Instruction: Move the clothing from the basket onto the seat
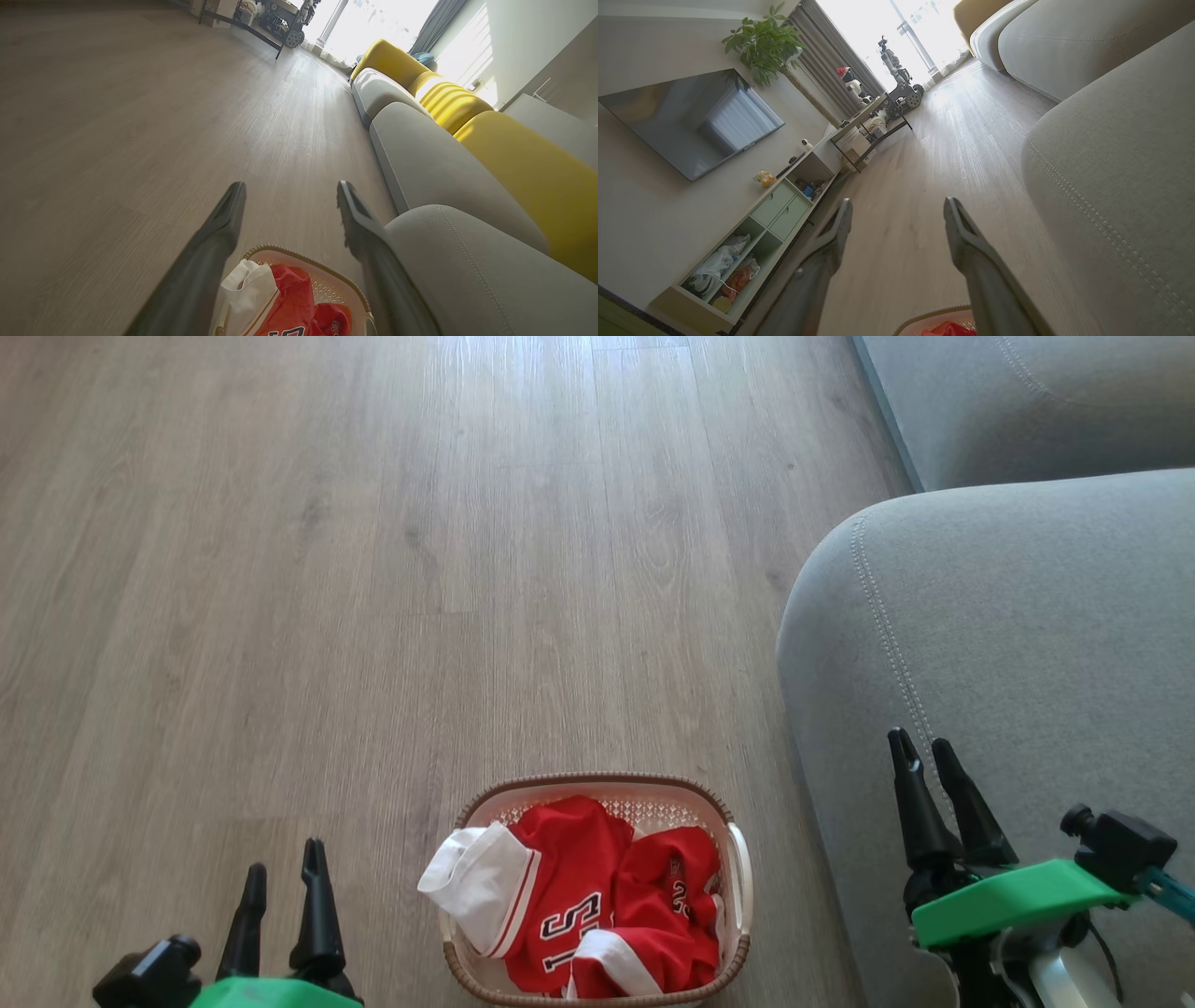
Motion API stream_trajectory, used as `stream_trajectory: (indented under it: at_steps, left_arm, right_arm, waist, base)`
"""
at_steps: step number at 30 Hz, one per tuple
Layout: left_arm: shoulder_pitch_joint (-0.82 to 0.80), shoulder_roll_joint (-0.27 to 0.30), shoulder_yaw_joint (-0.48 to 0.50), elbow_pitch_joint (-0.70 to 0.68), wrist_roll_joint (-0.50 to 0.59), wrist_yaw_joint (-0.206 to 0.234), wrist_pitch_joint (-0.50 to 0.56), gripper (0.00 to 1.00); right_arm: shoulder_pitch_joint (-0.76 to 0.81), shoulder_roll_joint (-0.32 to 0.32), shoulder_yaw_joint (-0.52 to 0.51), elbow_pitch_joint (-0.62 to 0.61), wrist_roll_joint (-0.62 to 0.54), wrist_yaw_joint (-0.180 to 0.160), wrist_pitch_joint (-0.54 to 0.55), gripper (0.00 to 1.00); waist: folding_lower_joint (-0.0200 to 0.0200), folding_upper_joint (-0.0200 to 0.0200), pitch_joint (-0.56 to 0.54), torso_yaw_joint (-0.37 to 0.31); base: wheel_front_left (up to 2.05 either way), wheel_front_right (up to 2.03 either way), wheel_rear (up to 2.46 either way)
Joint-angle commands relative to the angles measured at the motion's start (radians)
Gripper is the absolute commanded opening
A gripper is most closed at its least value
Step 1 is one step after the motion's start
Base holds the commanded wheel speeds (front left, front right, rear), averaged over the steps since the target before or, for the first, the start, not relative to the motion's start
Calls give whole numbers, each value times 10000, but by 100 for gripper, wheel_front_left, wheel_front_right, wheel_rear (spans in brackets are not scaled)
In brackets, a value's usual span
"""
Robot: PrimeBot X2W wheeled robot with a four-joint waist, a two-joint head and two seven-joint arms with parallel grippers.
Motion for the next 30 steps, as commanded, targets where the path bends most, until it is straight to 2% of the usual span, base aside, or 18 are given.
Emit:
stream_trajectory:
  at_steps: [1,30]
  left_arm:
    - [-147,188,157,-266,394,70,-183,100]
    - [-95,209,-323,-140,3435,278,-1011,100]
  right_arm:
    - [-101,37,-13,-298,-471,-1,-120,100]
    - [-70,677,-570,-172,-4500,-1,-184,100]
  waist:
    - [0,0,1,4]
    - [0,0,5,29]
  base:
    - [0,0,0]
    - [0,0,0]
